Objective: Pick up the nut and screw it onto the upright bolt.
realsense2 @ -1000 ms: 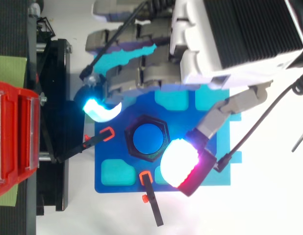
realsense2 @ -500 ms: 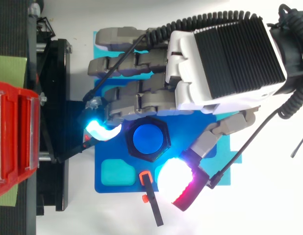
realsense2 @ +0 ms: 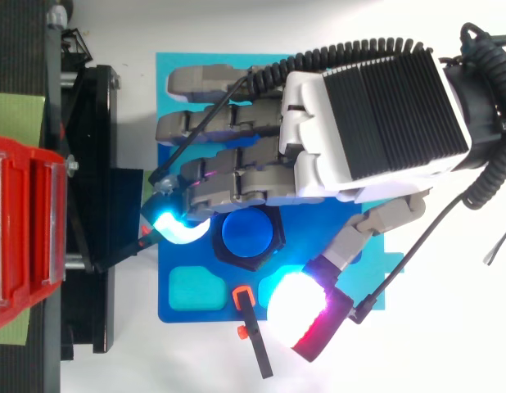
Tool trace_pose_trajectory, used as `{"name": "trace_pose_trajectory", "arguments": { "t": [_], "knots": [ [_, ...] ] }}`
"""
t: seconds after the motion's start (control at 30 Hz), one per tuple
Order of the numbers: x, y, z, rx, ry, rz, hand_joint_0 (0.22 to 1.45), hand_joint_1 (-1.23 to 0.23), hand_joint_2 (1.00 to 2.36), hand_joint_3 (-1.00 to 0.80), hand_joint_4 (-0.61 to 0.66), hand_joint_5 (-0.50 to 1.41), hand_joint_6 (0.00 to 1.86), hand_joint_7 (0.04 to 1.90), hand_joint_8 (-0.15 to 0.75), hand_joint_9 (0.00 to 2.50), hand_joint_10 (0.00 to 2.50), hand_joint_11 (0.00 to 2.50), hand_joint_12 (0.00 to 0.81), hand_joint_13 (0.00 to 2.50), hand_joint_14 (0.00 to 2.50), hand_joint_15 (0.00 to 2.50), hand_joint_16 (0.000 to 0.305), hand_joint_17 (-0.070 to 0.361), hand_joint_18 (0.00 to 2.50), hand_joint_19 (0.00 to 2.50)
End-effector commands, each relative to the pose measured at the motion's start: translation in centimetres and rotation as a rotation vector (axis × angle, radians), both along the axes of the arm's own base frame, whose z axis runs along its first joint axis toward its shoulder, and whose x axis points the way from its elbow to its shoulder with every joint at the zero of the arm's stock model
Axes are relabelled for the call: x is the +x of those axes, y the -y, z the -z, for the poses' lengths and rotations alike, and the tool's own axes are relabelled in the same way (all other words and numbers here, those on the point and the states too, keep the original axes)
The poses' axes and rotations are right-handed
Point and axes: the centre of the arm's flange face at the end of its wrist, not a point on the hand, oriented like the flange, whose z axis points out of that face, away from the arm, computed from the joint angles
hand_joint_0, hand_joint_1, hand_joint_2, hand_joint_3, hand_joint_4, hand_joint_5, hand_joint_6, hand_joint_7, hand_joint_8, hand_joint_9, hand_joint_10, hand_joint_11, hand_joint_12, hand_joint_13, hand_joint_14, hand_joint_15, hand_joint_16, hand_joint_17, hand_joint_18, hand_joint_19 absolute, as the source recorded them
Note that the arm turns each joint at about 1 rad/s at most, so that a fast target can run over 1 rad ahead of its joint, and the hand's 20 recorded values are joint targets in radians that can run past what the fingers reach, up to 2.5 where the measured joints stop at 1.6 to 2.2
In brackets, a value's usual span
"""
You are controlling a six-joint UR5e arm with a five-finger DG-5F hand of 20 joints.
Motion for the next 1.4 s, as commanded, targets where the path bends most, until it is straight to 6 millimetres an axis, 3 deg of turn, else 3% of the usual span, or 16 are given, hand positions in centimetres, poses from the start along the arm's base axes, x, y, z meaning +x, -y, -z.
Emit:
{"name": "trace_pose_trajectory", "arguments": {
  "t": [0.0, 0.43, 0.63, 0.93, 1.2, 1.37],
  "knots": [
    [0.0, 0.0, 0.1, 0.002, -0.002, -0.001, 0.43, -0.08, 1.0, -0.5, 0.16, -0.14, 0.5, 0.7, 0.288, 0.68, 0.0, 0.0, 0.418, 0.31, 0.0, 0.0, 0.064, 0.143, 0.06, 0.02],
    [-0.1, 0.1, 0.1, 0.003, -0.005, 0.001, 0.44, -0.06, 1.0, -0.5, 0.21, -0.09, 0.5, 0.93, 0.304, 0.77, 0.0, 0.0, 0.42, 0.39, 0.0, 0.0, 0.057, 0.129, 0.16, 0.0],
    [-0.2, 0.7, 0.2, 0.003, -0.01, 0.004, 0.45, -0.08, 1.0, -0.5, 0.23, -0.05, 0.51, 1.09, 0.307, 0.9, 0.0, 0.02, 0.337, 0.48, 0.0, 0.0, 0.04, 0.09, 0.21, 0.0],
    [-0.5, 2.2, 0.2, 0.001, -0.014, 0.009, 0.47, -0.1, 1.0, -0.5, 0.19, 0.0, 0.5, 1.26, 0.31, 1.04, 0.0, 0.04, 0.306, 0.55, 0.0, 0.0, 0.035, 0.078, 0.31, 0.0],
    [-0.8, 3.5, 0.2, -0.001, -0.012, 0.006, 0.48, -0.11, 1.0, -0.5, 0.16, 0.06, 0.5, 1.4, 0.287, 1.33, 0.0, 0.09, 0.274, 0.68, 0.0, 0.0, 0.031, 0.071, 0.41, 0.0],
    [-1.0, 4.1, 0.2, -0.001, -0.014, 0.007, 0.49, -0.13, 1.0, -0.5, 0.12, 0.09, 0.52, 1.44, 0.241, 1.64, 0.01, 0.17, 0.245, 0.86, 0.0, 0.0, 0.026, 0.059, 0.6, 0.0]
  ]
}}
